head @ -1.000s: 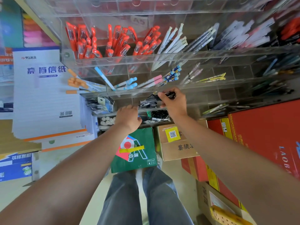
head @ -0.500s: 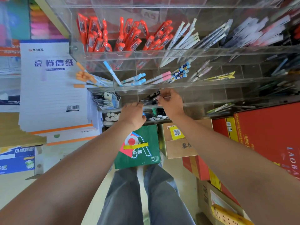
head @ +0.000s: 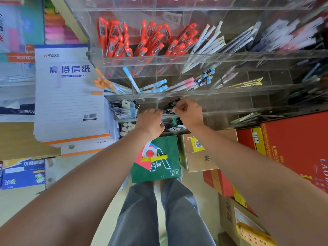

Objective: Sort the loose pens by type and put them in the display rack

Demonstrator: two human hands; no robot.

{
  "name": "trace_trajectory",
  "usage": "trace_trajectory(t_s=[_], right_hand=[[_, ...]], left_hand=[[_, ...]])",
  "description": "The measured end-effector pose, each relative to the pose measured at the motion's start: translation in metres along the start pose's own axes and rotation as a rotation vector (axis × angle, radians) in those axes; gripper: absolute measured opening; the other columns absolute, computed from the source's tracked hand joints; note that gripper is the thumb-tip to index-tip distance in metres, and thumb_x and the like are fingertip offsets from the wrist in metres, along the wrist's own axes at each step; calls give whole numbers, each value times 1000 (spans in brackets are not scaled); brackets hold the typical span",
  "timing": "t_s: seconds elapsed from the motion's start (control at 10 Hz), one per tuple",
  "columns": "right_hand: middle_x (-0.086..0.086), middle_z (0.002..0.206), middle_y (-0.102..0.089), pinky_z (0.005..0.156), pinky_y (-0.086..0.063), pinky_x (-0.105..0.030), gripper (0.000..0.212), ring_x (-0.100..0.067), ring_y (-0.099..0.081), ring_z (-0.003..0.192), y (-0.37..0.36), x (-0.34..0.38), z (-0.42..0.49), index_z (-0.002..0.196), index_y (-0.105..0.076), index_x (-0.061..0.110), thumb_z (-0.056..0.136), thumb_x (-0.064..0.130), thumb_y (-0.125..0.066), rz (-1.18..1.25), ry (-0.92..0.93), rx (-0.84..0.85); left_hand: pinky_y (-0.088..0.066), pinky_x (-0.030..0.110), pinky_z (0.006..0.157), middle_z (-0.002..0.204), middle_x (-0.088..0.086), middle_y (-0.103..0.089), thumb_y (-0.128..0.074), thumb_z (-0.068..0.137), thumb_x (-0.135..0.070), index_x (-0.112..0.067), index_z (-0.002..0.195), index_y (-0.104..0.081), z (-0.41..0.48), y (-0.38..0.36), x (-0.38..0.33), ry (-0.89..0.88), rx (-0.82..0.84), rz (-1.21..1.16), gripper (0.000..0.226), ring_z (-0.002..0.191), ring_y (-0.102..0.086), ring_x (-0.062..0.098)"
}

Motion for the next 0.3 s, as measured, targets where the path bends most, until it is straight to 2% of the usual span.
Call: trace_trajectory(t_s=[0.2,0.3], right_hand=[[4,84,-65,74,-49,-26,9,-12,-59,78,0,8,-27,96,-69,16,90,18,-62,-33,66,40],[3,79,-62,71,-46,-24,11,-12,-56,73,-4,16,-47,96,-70,13,90,14,-61,-48,98,67]], left_hand=[[-36,39,105,139,12,-46,-51,95,-29,-12,141,-41,-22,12,10,-40,-31,9,51,129,-41,30],[-39,40,102,136,14,-48,-48,96,-30,-11,140,-41,-39,16,13,-75,9,45,48,126,-43,31]])
Point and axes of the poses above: each hand's wrist, its own z-axis towards the middle knuckle, its own y-axis out of the back of the hand, x = y × z, the point moved 1 cm from there along z, towards the middle knuckle
